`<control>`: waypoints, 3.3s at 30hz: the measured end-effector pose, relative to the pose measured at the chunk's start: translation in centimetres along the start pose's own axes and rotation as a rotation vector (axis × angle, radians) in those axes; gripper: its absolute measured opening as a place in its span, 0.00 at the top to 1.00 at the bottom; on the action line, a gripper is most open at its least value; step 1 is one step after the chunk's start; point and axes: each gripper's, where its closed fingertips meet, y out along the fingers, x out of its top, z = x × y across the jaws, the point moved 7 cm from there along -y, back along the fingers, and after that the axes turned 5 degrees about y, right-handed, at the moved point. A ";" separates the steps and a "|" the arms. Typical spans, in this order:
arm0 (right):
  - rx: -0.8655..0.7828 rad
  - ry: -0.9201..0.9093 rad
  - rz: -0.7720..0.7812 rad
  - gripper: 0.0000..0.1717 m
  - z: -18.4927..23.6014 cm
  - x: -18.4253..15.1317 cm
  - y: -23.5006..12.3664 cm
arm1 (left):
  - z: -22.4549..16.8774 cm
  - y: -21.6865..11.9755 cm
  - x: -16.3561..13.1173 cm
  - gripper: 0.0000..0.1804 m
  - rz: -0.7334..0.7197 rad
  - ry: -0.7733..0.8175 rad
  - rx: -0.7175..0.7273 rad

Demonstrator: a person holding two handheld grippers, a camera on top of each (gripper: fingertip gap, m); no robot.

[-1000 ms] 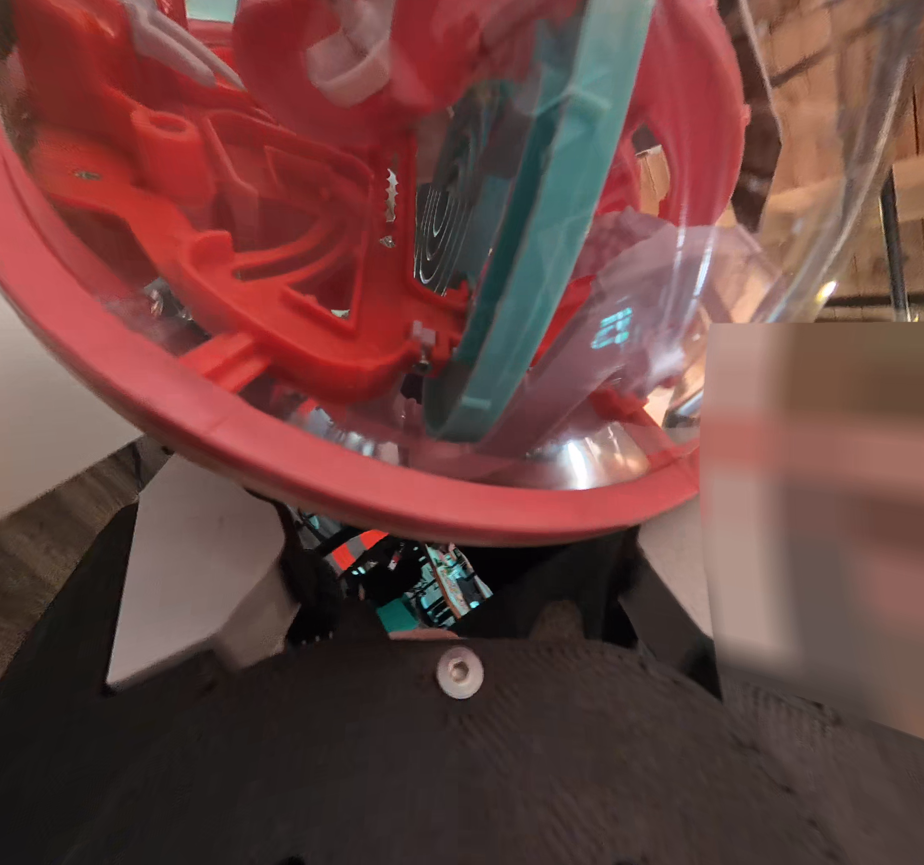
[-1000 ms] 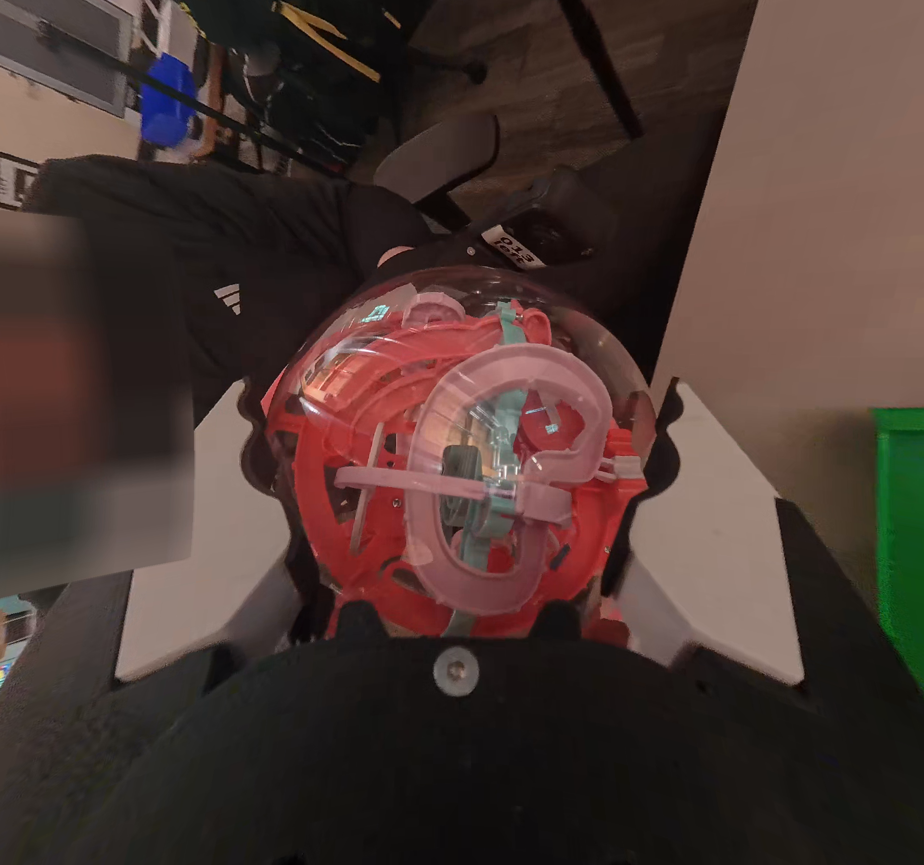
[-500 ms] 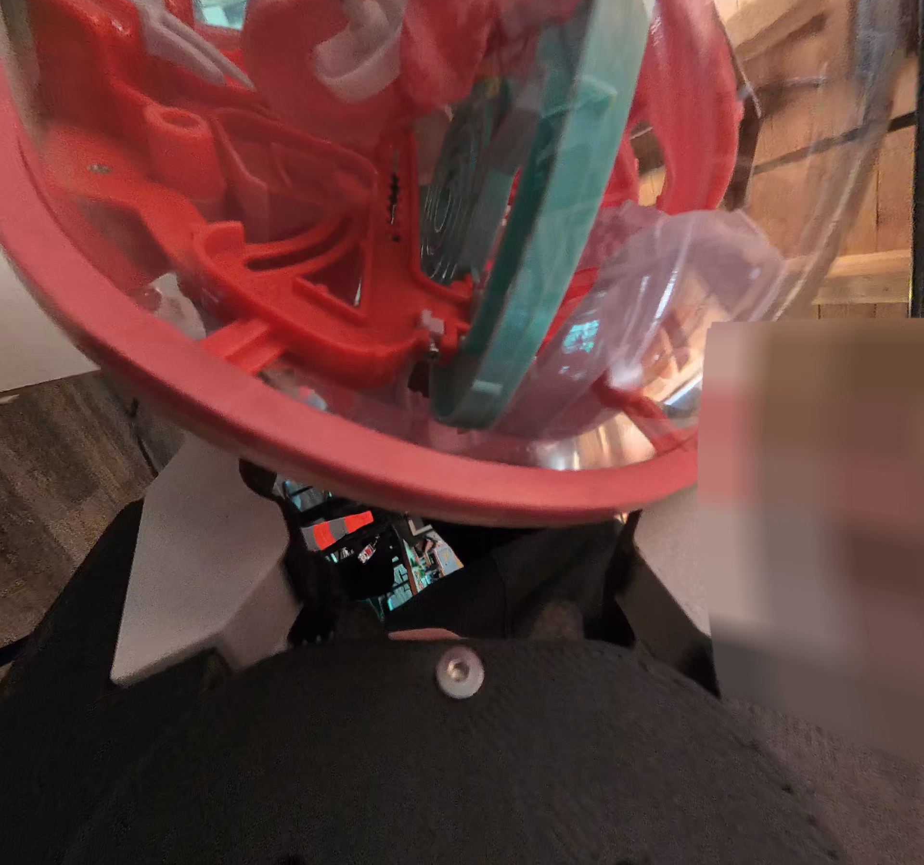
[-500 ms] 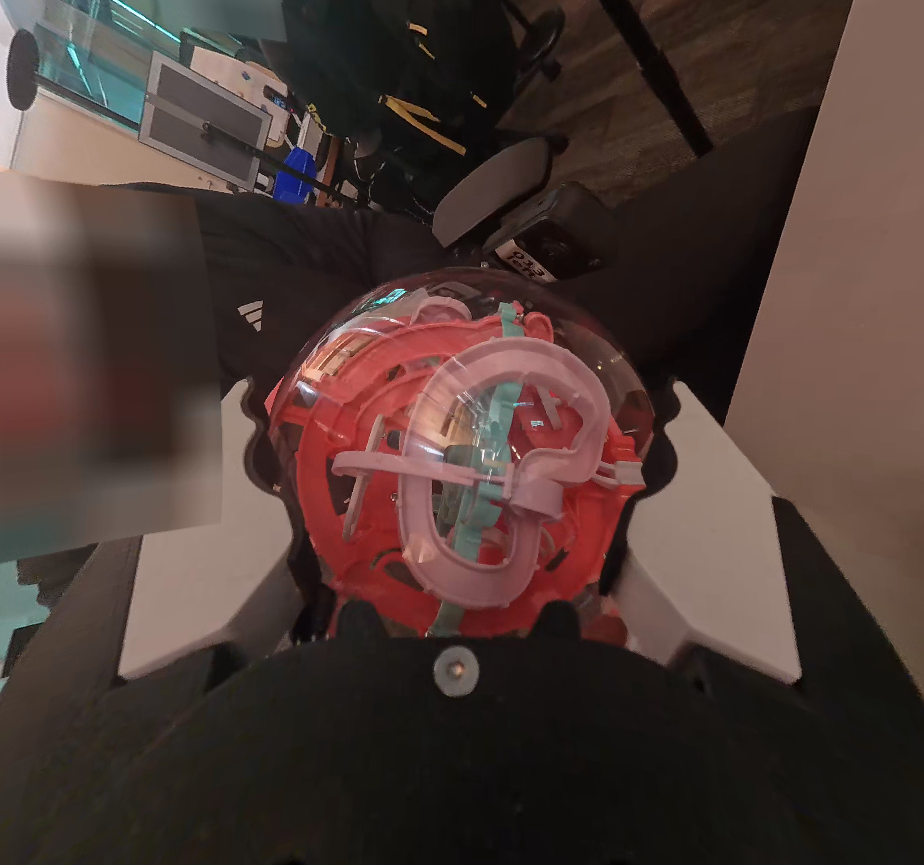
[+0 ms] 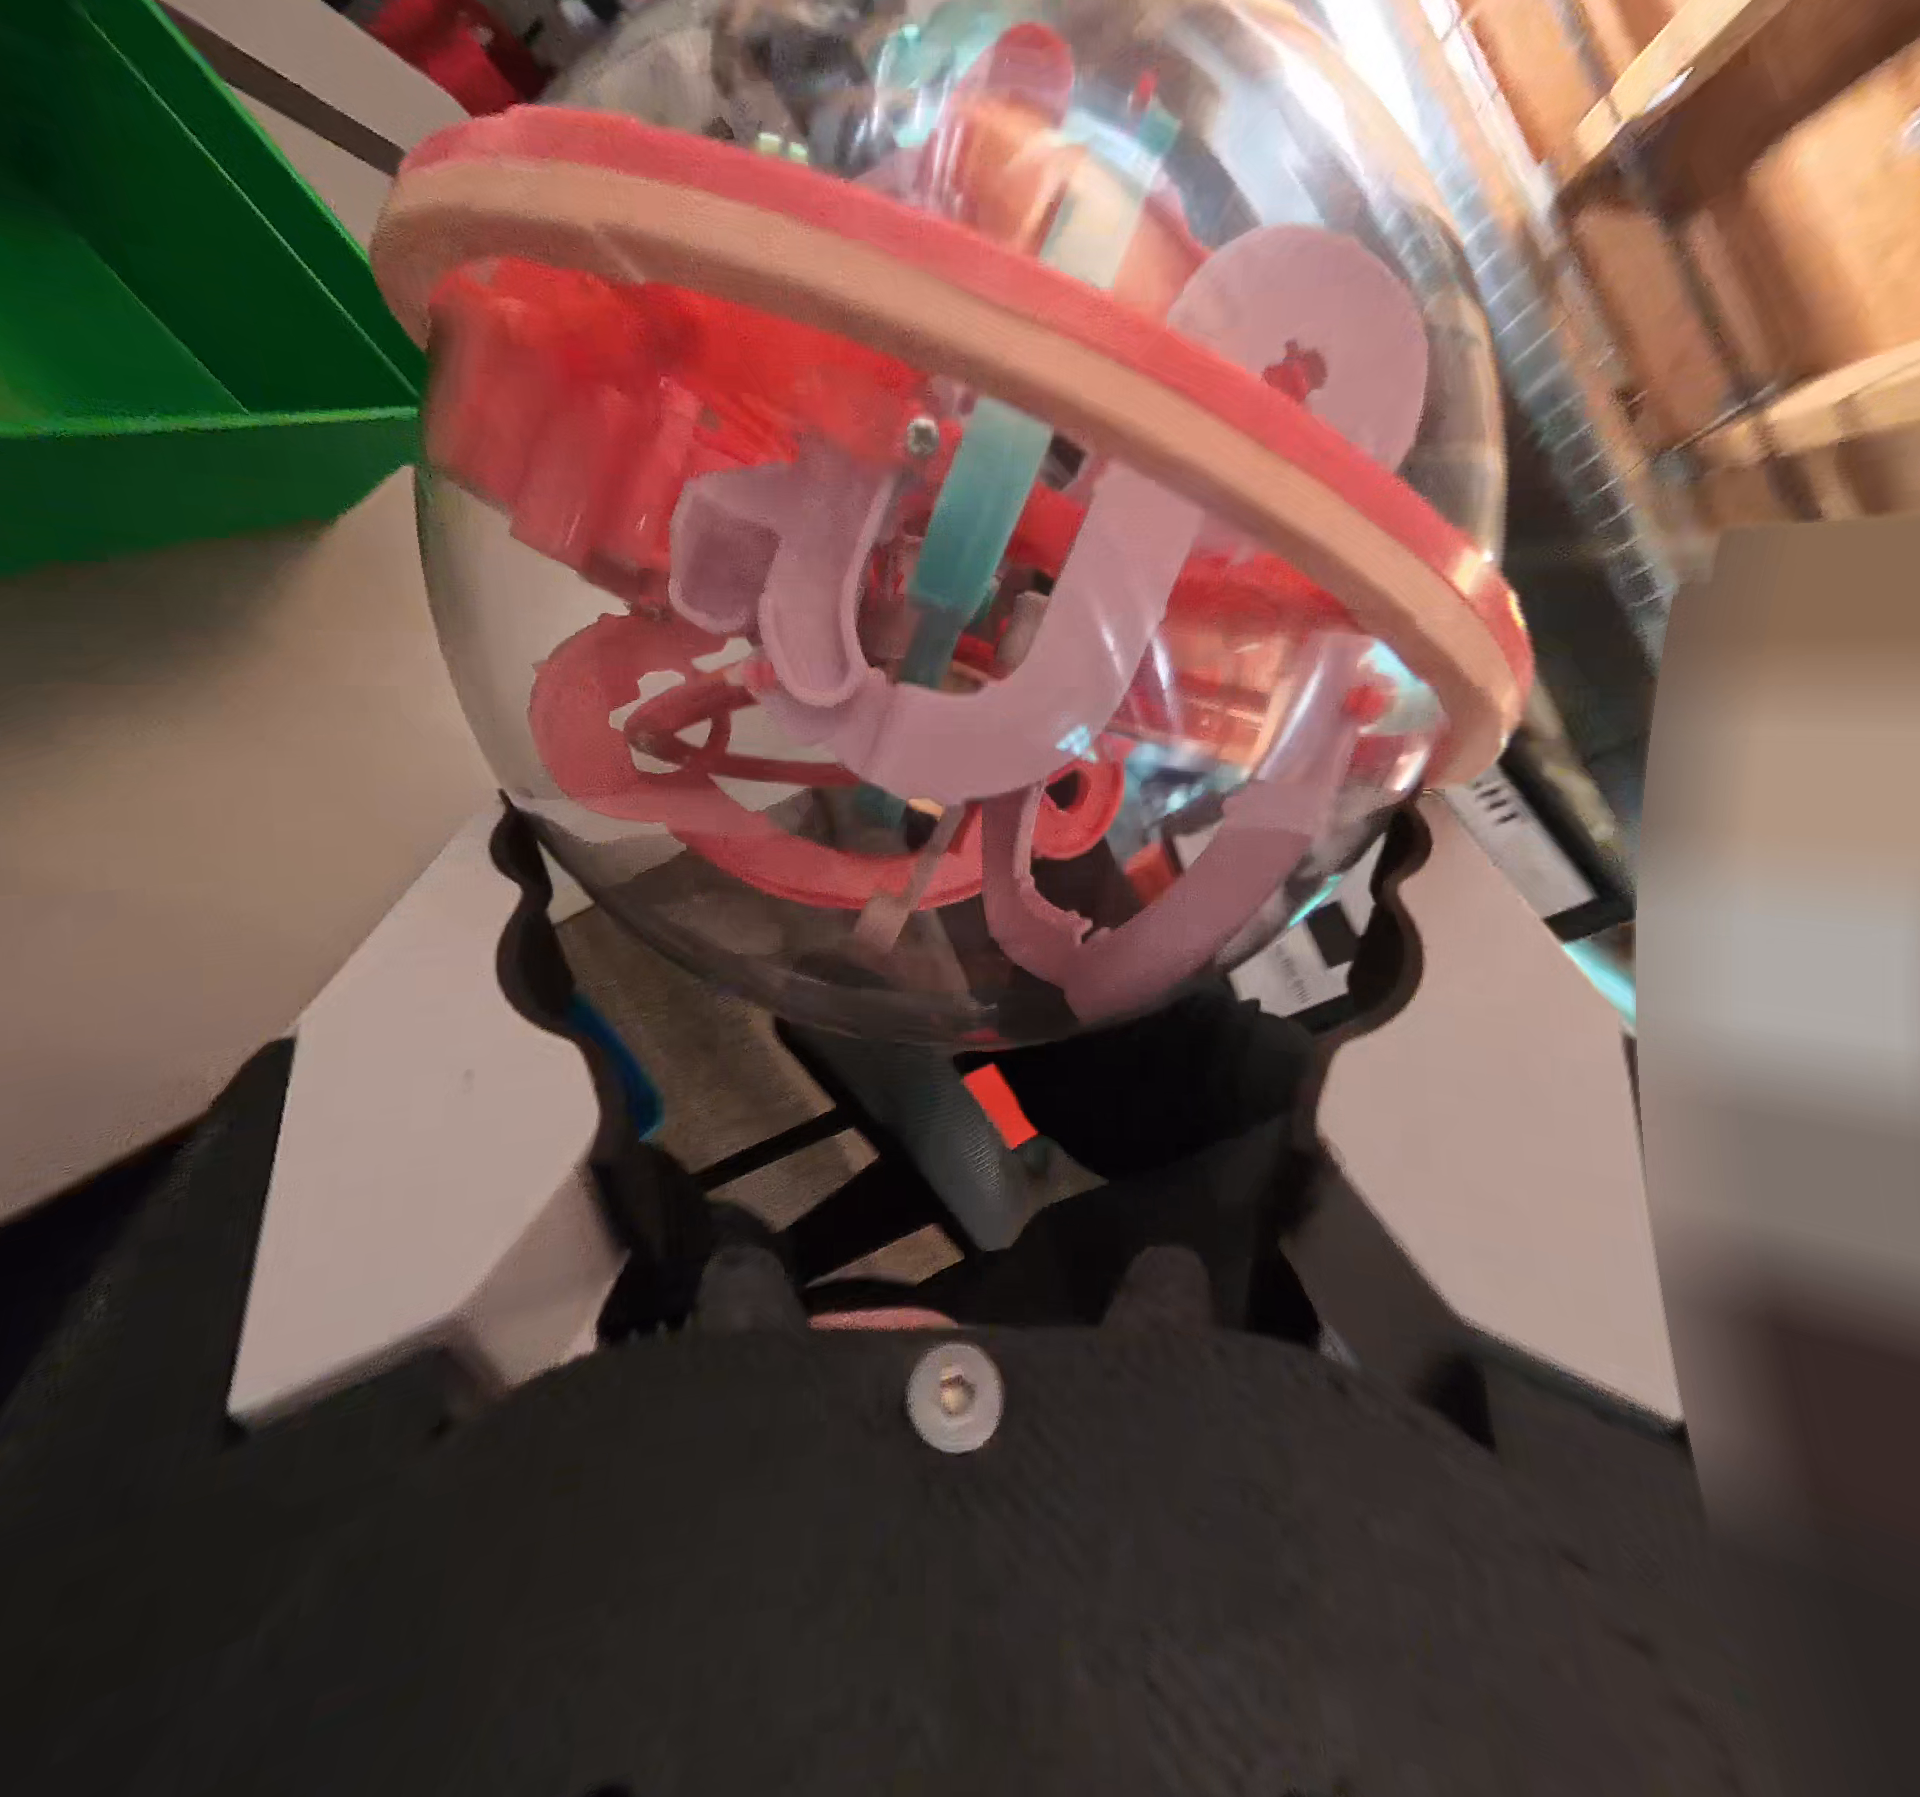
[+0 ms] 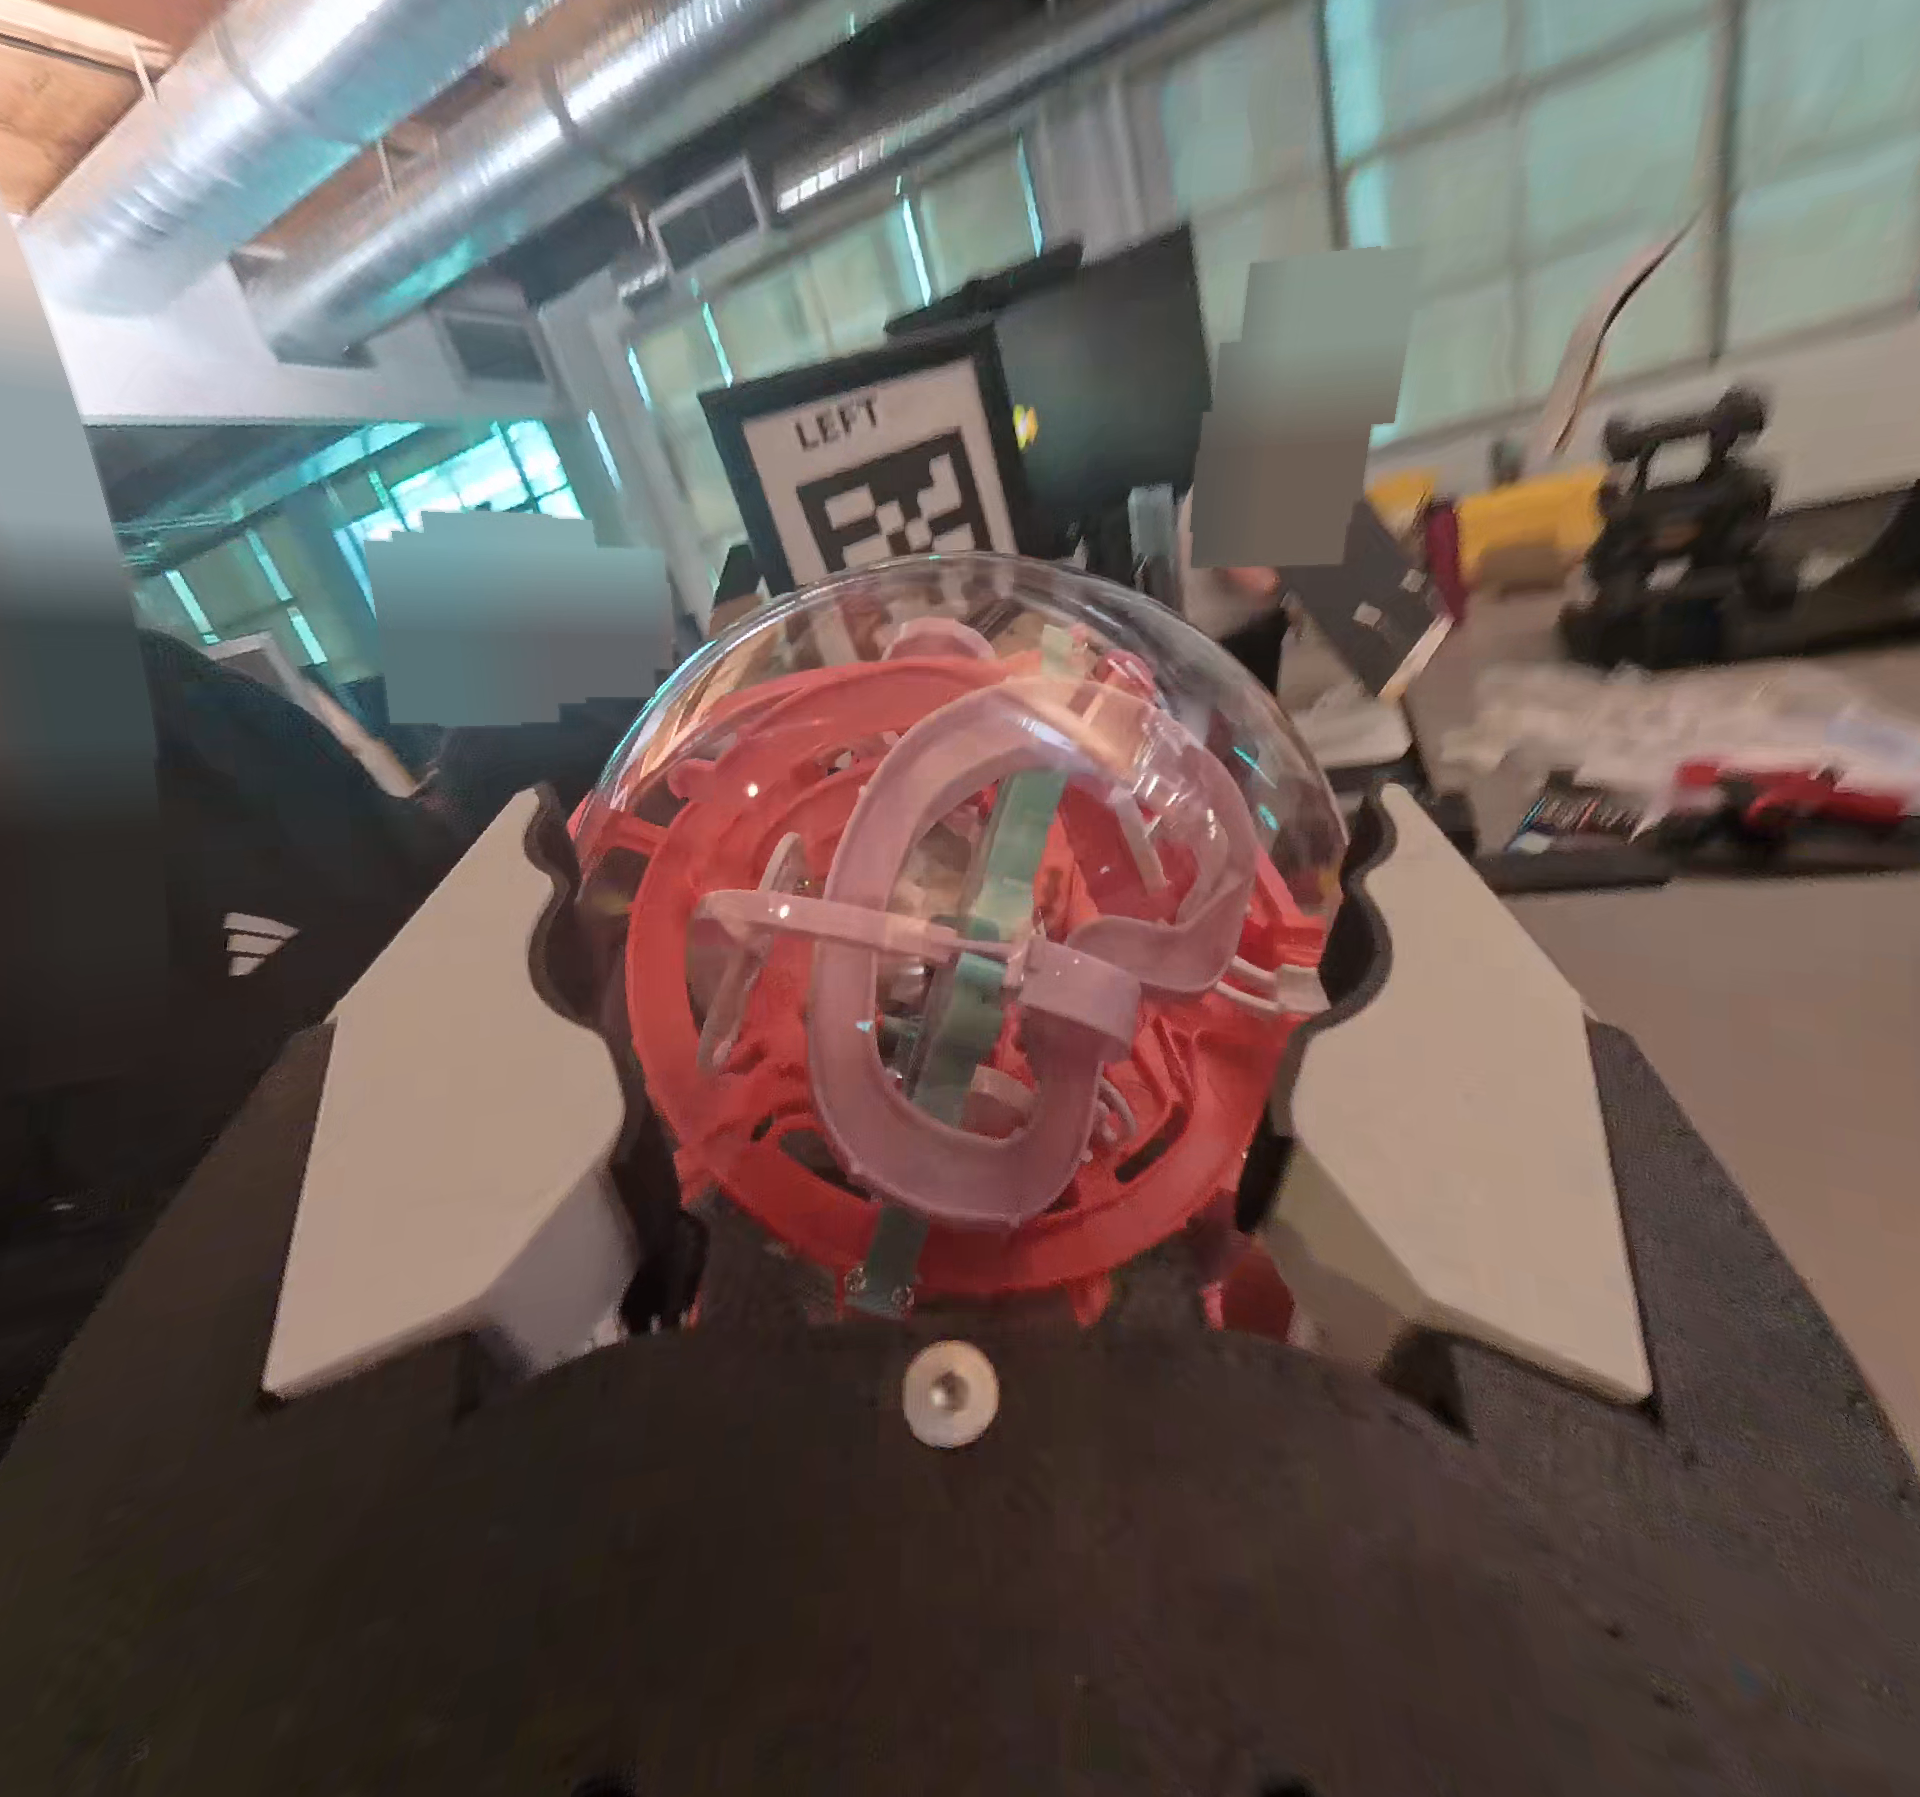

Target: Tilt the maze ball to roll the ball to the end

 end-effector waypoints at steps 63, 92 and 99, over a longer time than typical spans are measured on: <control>-0.165 -0.335 -0.325 0.10 2.8 -8.1 0.0 | -9.8 4.8 2.9 0.17 0.605 1.340 0.583; -0.121 -0.364 -0.335 0.25 3.5 -7.5 -0.5 | -2.3 0.2 1.3 0.13 0.168 0.875 0.173; -0.162 -0.644 -0.111 0.35 5.9 -4.9 1.5 | -1.5 -2.4 1.3 0.12 -0.183 0.869 -0.010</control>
